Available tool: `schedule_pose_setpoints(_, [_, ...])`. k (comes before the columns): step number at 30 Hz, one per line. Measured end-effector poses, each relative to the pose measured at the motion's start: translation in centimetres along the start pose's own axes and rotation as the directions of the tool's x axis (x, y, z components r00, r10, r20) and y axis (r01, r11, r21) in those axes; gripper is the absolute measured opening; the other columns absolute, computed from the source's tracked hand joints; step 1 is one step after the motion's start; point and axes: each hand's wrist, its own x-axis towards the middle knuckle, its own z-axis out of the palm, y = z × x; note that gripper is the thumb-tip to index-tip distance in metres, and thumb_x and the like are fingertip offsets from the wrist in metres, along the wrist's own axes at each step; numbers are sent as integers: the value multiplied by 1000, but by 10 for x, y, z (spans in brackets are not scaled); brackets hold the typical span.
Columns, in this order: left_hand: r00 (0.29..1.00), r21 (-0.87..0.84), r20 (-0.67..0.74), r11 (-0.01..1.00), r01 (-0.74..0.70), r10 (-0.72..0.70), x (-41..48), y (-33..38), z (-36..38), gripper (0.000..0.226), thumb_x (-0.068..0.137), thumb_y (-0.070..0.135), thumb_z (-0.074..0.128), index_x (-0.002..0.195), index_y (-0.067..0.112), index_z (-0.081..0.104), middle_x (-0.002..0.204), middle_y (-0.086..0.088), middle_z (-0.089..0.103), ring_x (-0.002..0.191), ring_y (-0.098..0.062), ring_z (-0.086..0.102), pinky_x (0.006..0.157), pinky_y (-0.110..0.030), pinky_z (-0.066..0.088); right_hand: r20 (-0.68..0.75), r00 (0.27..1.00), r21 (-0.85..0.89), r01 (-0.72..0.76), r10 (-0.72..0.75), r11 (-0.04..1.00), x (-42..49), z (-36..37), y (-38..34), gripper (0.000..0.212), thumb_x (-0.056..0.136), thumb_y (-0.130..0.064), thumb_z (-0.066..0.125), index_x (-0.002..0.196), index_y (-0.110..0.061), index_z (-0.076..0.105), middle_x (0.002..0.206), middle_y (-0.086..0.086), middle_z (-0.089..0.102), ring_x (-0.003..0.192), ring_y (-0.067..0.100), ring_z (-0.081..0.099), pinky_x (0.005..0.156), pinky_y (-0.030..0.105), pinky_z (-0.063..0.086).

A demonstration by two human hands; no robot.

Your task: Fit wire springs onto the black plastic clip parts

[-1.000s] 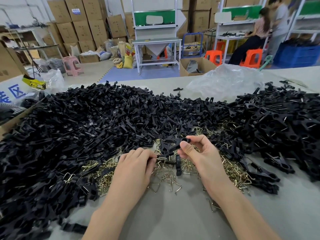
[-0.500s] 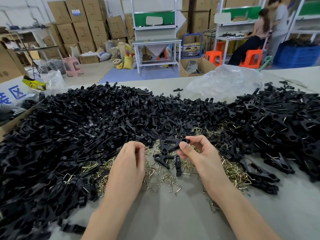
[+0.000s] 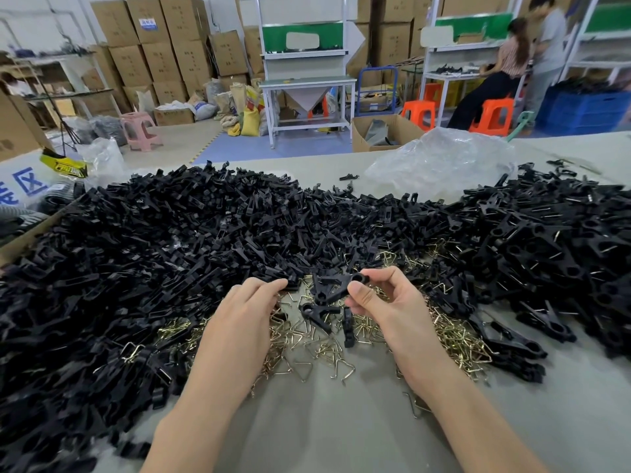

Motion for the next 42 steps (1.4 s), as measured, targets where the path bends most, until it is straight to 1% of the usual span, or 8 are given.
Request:
schedule_pose_setpoints(5, [947,-512,-66,825,239,-315,2,10,-5,21,99,19,59,104,37,71,92,20,70,79,5,64,69,-10,47,20,1000,-19,-9,9,1000,-1,0,-1,23,87,-15,76,107,-13,64,89,-13,75,85,17,76,76,19,58])
schedule_pose_setpoints(9, [884,-805,168,457,378,-435,6,21,-3,9,94,16,67,96,21,75,81,-1,76,74,-12,71,74,-22,58,76,997,-39,-19,22,999,-2,2,-2,30,78,-21,81,102,-14,65,102,0,76,90,17,75,83,25,59])
schedule_pose_setpoints(13, [843,-862,360,202,464,-401,5,29,-2,19,77,32,76,88,17,78,78,-5,72,69,-14,66,64,-21,55,116,993,-27,-7,10,1000,-1,3,0,22,83,-7,79,98,-9,63,105,0,77,93,16,73,80,24,58])
schedule_pose_setpoints(25, [813,-804,425,248,541,-398,2,35,3,8,88,22,73,86,16,78,85,-6,76,70,-9,67,64,-23,53,201,979,-10,10,-8,1000,-4,4,-3,38,75,-16,79,104,1,63,107,3,77,97,16,73,85,29,60])
schedule_pose_setpoints(32, [783,-802,595,-199,563,-181,2,49,0,36,73,28,75,98,2,75,88,-11,74,64,-11,65,59,-23,56,241,970,93,-35,11,995,-4,1,-3,34,72,-33,88,96,-18,70,100,8,77,90,22,74,82,25,58])
schedule_pose_setpoints(35, [794,-799,593,-218,561,-131,1,57,3,41,75,32,79,99,0,69,79,-8,70,61,-12,63,56,-25,55,346,938,116,-56,12,992,-6,3,-3,40,65,-46,93,92,-26,72,94,6,75,84,16,71,76,25,57])
schedule_pose_setpoints(40, [832,-827,550,-183,531,-75,-2,62,8,58,71,52,79,106,8,64,71,-4,62,60,-16,61,51,-28,52,461,887,112,-44,-12,993,-13,6,-11,37,90,-31,74,125,-21,68,83,8,66,68,17,60,58,32,55])
schedule_pose_setpoints(42, [848,-842,527,-168,513,-56,-3,63,9,56,69,65,80,99,18,72,67,-3,60,56,-16,58,50,-29,51,470,883,63,-18,-14,998,-15,8,-13,28,91,-25,68,118,-21,73,76,8,68,64,16,63,56,30,56])
